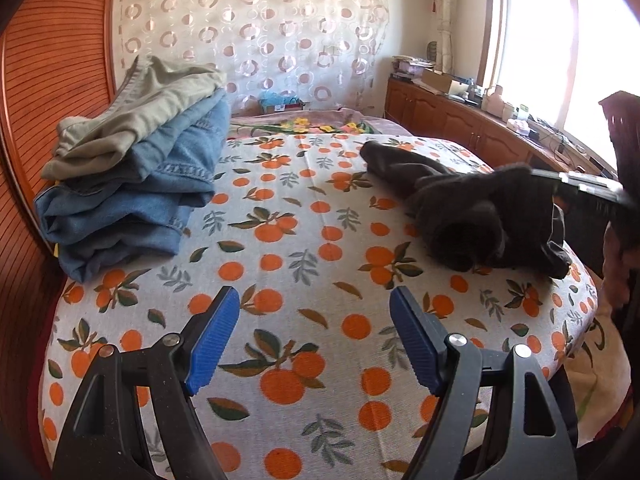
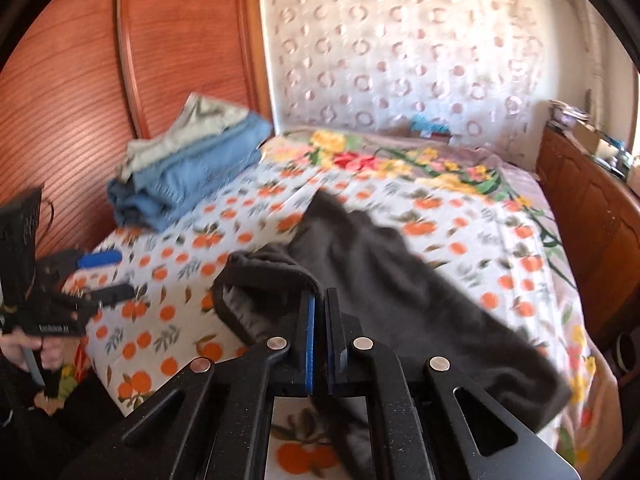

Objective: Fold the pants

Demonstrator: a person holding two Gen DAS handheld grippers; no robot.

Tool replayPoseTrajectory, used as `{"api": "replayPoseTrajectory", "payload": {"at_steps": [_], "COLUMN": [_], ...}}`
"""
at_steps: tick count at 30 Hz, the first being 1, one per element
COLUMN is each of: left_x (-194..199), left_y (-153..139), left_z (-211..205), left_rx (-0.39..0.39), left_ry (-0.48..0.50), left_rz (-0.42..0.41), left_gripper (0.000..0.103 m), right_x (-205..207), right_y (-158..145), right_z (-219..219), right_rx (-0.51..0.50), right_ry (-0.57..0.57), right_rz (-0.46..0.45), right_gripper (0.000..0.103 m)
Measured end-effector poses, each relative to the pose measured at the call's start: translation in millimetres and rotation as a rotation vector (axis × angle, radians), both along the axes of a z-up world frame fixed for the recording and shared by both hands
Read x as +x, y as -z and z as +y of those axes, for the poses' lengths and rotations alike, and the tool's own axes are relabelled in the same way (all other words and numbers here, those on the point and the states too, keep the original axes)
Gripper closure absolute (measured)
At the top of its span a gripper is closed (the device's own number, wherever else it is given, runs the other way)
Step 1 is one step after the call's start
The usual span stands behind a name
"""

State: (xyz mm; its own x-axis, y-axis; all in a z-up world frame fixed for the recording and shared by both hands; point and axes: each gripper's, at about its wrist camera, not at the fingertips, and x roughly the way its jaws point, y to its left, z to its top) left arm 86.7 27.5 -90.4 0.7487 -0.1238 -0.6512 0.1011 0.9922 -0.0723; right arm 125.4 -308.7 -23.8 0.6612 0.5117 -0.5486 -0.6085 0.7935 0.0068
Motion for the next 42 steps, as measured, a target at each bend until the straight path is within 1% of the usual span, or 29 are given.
{"api": "replayPoseTrajectory", "payload": {"at_steps": [5, 8, 11, 14, 16, 17, 18, 19, 21, 23, 25, 27, 30, 33, 36, 39, 40, 41, 42], "left_x": [5.8, 6.6, 6.7, 9.6, 12.5, 14.9, 16.6, 18.4, 24.2, 30.0, 35.7, 42.2, 46.1, 44.1, 39.8, 35.0, 33.7, 32.3, 30.9], "left_y": [-4.2, -6.7, -7.0, -5.9, -6.0, -6.6, -7.4, -8.1, -10.1, -10.5, -10.1, -7.9, -3.3, 0.8, 3.8, 4.3, 4.0, 3.4, 2.4], "left_z": [-16.2, -22.4, -24.6, -28.2, -29.9, -32.6, -34.7, -36.8, -44.1, -50.5, -55.3, -59.4, -59.5, -53.1, -45.3, -36.5, -33.8, -31.0, -27.8], "left_rx": [0.016, 0.018, 0.012, 0.013, 0.010, 0.005, 0.003, 0.003, 0.009, 0.009, -0.002, -0.006, 0.005, -0.003, -0.004, -0.005, -0.006, -0.007, -0.009], "left_ry": [0.037, 0.050, 0.053, 0.059, 0.064, 0.072, 0.078, 0.085, 0.106, 0.132, 0.161, 0.179, 0.172, 0.155, 0.140, 0.125, 0.121, 0.115, 0.108], "left_rz": [-0.003, -0.009, -0.008, 0.001, 0.003, 0.005, 0.004, 0.001, -0.007, -0.009, -0.007, 0.000, 0.010, 0.023, 0.031, 0.030, 0.029, 0.026, 0.023], "left_gripper": [0.025, 0.025, 0.025, 0.025, 0.025, 0.025, 0.025, 0.025, 0.025, 0.025, 0.025, 0.025, 0.025, 0.025, 0.025, 0.025, 0.025, 0.025, 0.025], "right_x": [0.1, -2.0, 0.0, -0.7, -7.8, -12.4, -16.4, -20.5, -27.5, -36.5, -43.2, -46.7, -43.3, -40.8, -34.6, -16.6, -8.0, -3.2, 1.9], "right_y": [-7.0, -16.2, -10.6, 6.2, 14.0, 16.0, 16.1, 13.2, 5.4, -6.0, -10.2, -8.2, 5.3, 23.2, 42.1, 56.6, 55.8, 54.1, 54.7], "right_z": [-26.9, -54.9, -92.3, -109.9, -110.3, -107.3, -103.7, -101.3, -94.3, -87.4, -75.6, -54.9, -28.5, 7.2, 34.1, 44.0, 43.7, 44.1, 47.5], "right_rx": [0.008, 0.021, 0.014, -0.015, -0.041, -0.054, -0.059, -0.058, -0.039, -0.015, -0.001, -0.008, -0.041, -0.102, -0.184, -0.257, -0.276, -0.293, -0.302], "right_ry": [0.088, 0.192, 0.308, 0.340, 0.346, 0.340, 0.335, 0.332, 0.313, 0.279, 0.219, 0.154, 0.064, -0.026, -0.055, -0.039, -0.034, -0.031, -0.029], "right_rz": [-0.042, -0.059, -0.033, 0.028, 0.042, 0.039, 0.029, 0.017, -0.007, -0.037, -0.052, -0.054, -0.025, -0.005, 0.008, 0.041, 0.051, 0.059, 0.059], "right_gripper": [0.099, 0.099, 0.099, 0.099, 0.094, 0.087, 0.077, 0.072, 0.055, 0.050, 0.050, 0.050, 0.050, 0.050, 0.050, 0.050, 0.050, 0.053, 0.069]}}
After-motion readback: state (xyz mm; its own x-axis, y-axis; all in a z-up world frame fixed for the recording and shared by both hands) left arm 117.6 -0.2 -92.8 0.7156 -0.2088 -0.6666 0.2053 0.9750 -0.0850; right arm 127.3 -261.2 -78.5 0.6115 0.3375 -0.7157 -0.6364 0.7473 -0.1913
